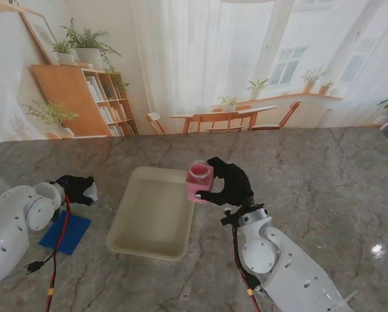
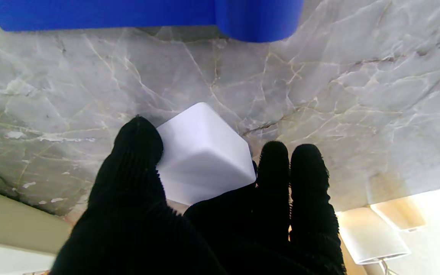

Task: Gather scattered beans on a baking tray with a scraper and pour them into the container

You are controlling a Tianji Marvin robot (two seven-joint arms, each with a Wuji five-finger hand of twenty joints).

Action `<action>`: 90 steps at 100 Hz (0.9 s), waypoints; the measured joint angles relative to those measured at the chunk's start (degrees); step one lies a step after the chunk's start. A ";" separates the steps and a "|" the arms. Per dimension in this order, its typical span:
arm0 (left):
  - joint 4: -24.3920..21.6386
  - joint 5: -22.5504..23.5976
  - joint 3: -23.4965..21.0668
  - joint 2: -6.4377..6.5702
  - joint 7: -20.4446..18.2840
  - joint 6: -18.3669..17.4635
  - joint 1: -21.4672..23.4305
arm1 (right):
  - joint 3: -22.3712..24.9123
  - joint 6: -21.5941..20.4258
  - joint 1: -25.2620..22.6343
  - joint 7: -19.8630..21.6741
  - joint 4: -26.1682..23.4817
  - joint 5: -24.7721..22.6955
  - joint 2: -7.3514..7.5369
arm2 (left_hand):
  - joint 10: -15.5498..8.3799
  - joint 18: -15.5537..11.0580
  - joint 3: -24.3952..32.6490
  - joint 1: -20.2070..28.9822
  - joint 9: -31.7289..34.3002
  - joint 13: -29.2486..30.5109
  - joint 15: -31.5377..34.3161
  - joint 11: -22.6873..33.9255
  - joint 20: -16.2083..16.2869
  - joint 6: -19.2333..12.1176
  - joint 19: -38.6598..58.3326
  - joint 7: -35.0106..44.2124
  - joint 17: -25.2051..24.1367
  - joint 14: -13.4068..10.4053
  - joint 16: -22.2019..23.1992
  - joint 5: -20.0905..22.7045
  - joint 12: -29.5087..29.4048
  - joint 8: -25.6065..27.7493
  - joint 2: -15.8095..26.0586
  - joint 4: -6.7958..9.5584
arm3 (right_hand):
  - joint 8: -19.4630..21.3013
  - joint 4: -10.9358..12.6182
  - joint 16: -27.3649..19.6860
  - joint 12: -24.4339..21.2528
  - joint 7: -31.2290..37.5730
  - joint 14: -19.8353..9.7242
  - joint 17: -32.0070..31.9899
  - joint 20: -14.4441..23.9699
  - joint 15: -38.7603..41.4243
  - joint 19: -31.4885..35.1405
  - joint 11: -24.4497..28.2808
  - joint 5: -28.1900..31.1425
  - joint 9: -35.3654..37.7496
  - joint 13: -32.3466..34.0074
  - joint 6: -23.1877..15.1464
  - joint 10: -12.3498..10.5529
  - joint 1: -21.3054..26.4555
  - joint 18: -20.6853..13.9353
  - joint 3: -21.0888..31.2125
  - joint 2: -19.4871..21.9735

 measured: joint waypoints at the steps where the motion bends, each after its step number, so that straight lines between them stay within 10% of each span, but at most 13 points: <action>1: 0.03 -0.12 0.08 0.00 0.05 0.10 -0.05 | 0.02 0.01 -0.03 0.01 -0.03 0.00 0.01 | 0.00 -0.33 0.03 0.00 0.03 0.52 0.64 0.33 0.43 -0.16 0.38 0.07 0.50 -0.32 0.58 0.25 0.63 0.50 -0.45 0.00 | 0.00 0.00 0.00 0.00 0.00 0.00 0.00 0.00 0.00 0.00 0.00 0.00 0.00 0.00 0.00 0.00 0.00 0.00 0.00 0.00; 27: 1.10 -1.38 1.36 -0.15 2.72 1.89 -0.74 | 0.35 0.18 -0.45 0.21 -0.48 -0.08 0.16 | -1.97 -3.37 -4.13 1.03 10.21 13.44 12.67 6.84 4.91 -4.34 11.50 12.85 15.19 -2.76 12.97 5.45 19.16 23.12 -9.24 -0.43 | 0.00 -0.01 0.38 0.00 0.00 0.00 0.34 0.00 0.00 0.00 0.00 0.00 0.01 0.02 0.00 0.00 0.12 0.00 0.00 0.00; 36: 1.23 -1.21 1.30 -0.26 4.18 1.98 -0.54 | 0.42 0.19 -0.51 0.32 -0.52 -0.08 0.18 | -3.08 -3.74 -6.41 1.03 14.86 17.20 15.38 2.74 4.91 -5.53 14.52 20.48 19.52 -3.47 14.71 5.45 23.37 22.11 -11.71 -0.56 | 0.00 -0.01 0.39 0.00 0.00 0.00 0.39 0.00 0.00 0.00 0.00 0.01 0.01 0.04 0.00 0.00 0.13 0.00 0.00 0.00; 39: 1.28 -1.16 1.18 -0.33 4.87 1.98 -0.41 | 0.43 0.19 -0.53 0.37 -0.54 -0.07 0.19 | -3.65 -3.99 -6.41 1.03 15.64 18.15 15.92 2.73 4.91 -6.19 14.97 22.60 20.49 -3.93 14.88 5.45 23.42 20.64 -11.91 -4.55 | 0.00 -0.01 0.39 0.00 0.00 0.00 0.40 0.00 0.00 0.00 0.00 0.01 0.01 0.04 0.00 0.00 0.13 0.00 0.00 0.00; 62: -1.47 0.34 -3.87 -1.32 7.61 1.80 3.40 | 0.50 0.36 -0.61 0.84 -0.67 0.08 0.25 | -4.36 -4.44 -6.47 1.03 17.34 19.62 16.52 2.72 4.91 -8.00 15.27 29.91 22.67 -4.68 14.89 5.43 23.40 11.55 -14.76 -4.56 | 0.00 -0.01 0.40 0.00 0.00 0.00 0.41 0.00 0.00 0.00 0.00 0.01 0.02 0.06 0.00 0.00 0.15 0.00 0.00 0.00; 90: -17.30 2.88 -15.51 -2.71 10.65 1.29 14.20 | 0.13 0.43 -0.36 1.29 -0.45 0.45 0.28 | -4.44 -4.47 -6.50 1.02 17.74 19.66 17.03 2.72 4.91 -8.01 15.69 30.72 22.72 -4.74 14.89 5.37 23.40 10.05 -14.79 -4.57 | 0.00 -0.03 0.42 0.00 0.00 0.00 0.43 0.00 0.00 0.00 0.00 0.01 0.04 0.07 0.00 0.00 0.17 0.02 0.00 0.00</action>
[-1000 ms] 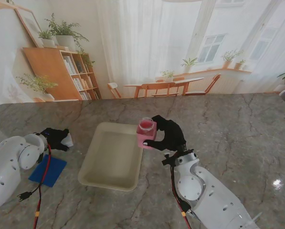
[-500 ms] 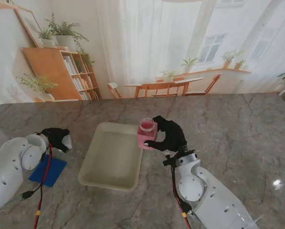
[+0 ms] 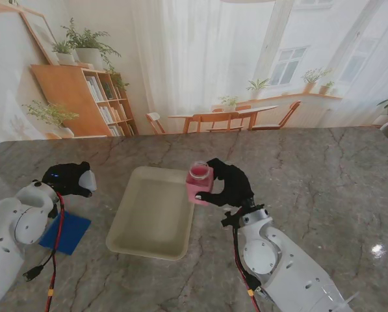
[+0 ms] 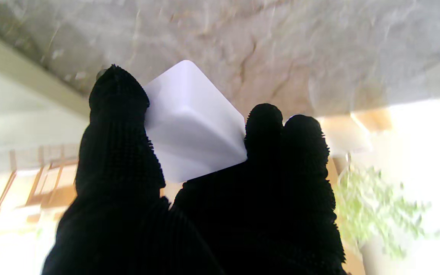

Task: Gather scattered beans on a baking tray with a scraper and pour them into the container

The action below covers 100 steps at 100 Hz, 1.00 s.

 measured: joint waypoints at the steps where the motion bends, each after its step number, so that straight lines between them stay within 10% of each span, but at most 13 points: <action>1: -0.73 0.01 -0.39 -0.05 0.23 -0.01 0.48 | -0.05 0.00 0.05 0.00 0.04 0.00 0.00 | 0.00 0.00 0.00 0.00 0.01 0.00 0.03 0.00 0.00 0.00 0.01 0.01 0.00 0.00 0.00 0.00 0.00 0.00 0.00 0.00 | 0.00 0.00 0.00 0.00 0.00 0.00 0.00 0.00 0.00 0.00 0.00 0.00 0.00 0.00 0.00 0.00 0.00 0.00 0.00 0.00; 46: -23.80 -8.19 -4.17 -2.95 10.72 1.49 14.63 | -2.73 -0.77 3.01 -2.24 2.85 -1.54 -0.12 | -0.02 -0.01 -0.42 -0.01 0.63 0.61 0.43 0.00 0.00 0.00 0.92 0.62 0.29 -0.07 0.57 0.00 -0.01 -0.17 -0.10 0.00 | 0.00 0.00 0.02 0.00 0.01 0.00 0.11 0.00 0.20 0.00 0.00 0.01 0.00 0.00 0.00 0.00 0.24 0.35 0.00 0.00; 100: -30.70 -4.36 6.91 -3.77 15.48 1.63 14.80 | -7.99 0.88 7.95 -5.82 5.35 -8.42 0.16 | -0.02 -0.02 -0.46 -0.01 1.46 1.54 0.53 0.00 0.06 -0.24 1.69 1.38 1.03 -0.07 0.72 0.64 -0.01 -0.19 -1.25 0.00 | 0.00 0.00 0.34 0.00 0.01 0.00 0.78 0.00 1.25 0.55 0.00 0.01 0.00 0.00 0.00 0.00 0.80 0.37 -0.68 0.00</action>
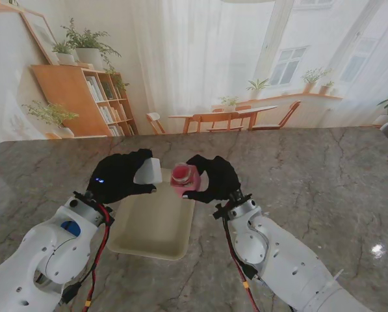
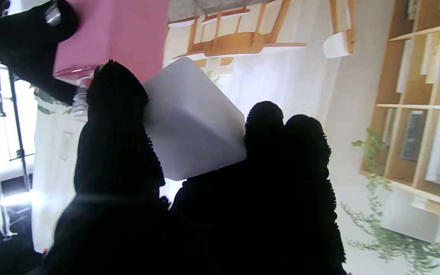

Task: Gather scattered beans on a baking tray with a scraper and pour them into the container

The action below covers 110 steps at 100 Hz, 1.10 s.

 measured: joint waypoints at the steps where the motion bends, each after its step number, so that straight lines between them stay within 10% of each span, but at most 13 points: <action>1: 0.00 0.01 0.18 0.00 0.05 0.00 -0.08 | -0.05 0.04 0.06 -0.01 0.06 -0.06 0.01 | 0.00 0.00 0.00 0.00 0.00 0.00 0.00 0.00 0.00 0.00 0.00 0.00 0.00 0.00 0.01 0.00 0.00 0.00 0.00 0.00 | 0.00 0.00 0.00 0.00 0.00 0.00 0.00 0.00 0.01 0.00 0.00 0.00 0.00 0.00 0.00 0.00 0.04 0.00 -0.20 0.00; 110: 2.71 -3.43 9.78 0.21 -6.43 -0.06 -8.24 | -3.29 3.18 1.99 -0.50 1.22 -4.89 1.44 | 0.06 0.00 -1.01 0.00 1.76 1.38 3.32 1.52 2.16 -0.15 3.02 -0.16 0.67 -0.01 2.35 2.90 0.63 -0.01 -1.79 -0.01 | -0.01 0.00 0.06 0.00 0.00 0.00 0.70 0.00 1.44 0.65 0.00 0.43 0.00 0.00 0.00 0.00 1.23 0.00 -0.95 -0.99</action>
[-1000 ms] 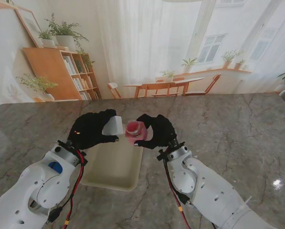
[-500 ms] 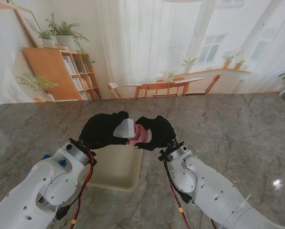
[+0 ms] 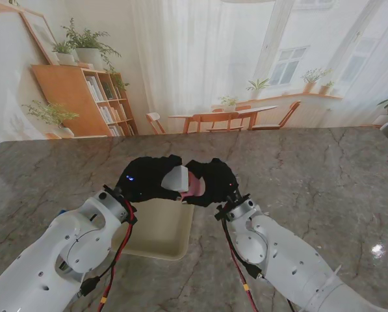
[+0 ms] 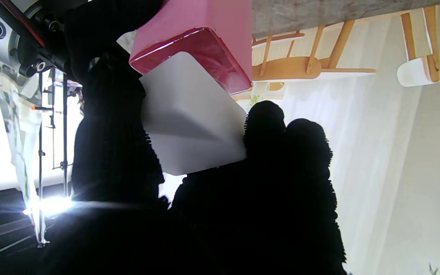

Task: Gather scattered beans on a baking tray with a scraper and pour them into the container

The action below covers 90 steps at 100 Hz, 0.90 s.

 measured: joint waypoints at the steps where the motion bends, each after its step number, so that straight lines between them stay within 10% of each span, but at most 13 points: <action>1: 0.03 0.03 0.05 0.01 0.00 0.02 -0.05 | 0.01 0.00 -0.01 -0.03 0.00 0.00 0.00 | 0.01 0.00 0.00 0.00 0.00 0.00 0.07 0.01 0.13 0.00 0.06 -0.08 0.00 0.00 0.13 0.03 0.04 0.00 -0.07 0.00 | 0.00 0.00 0.00 0.00 0.00 0.00 0.00 0.00 0.00 0.00 0.00 0.01 0.00 0.00 0.00 0.01 0.00 0.00 0.00 0.00; 90: 0.95 -0.24 1.97 0.06 -1.21 3.48 -1.45 | 0.19 -0.52 -0.58 -2.43 1.65 2.14 -0.95 | 1.20 1.15 0.01 -1.26 -1.80 -1.84 0.32 7.37 2.73 0.74 1.82 -14.35 -3.12 0.95 1.47 5.45 -7.40 3.33 2.69 0.00 | 0.00 0.00 0.03 0.00 0.00 0.02 0.57 0.00 0.14 0.01 0.01 0.70 0.17 0.03 -0.04 0.21 0.52 0.00 -0.01 -0.53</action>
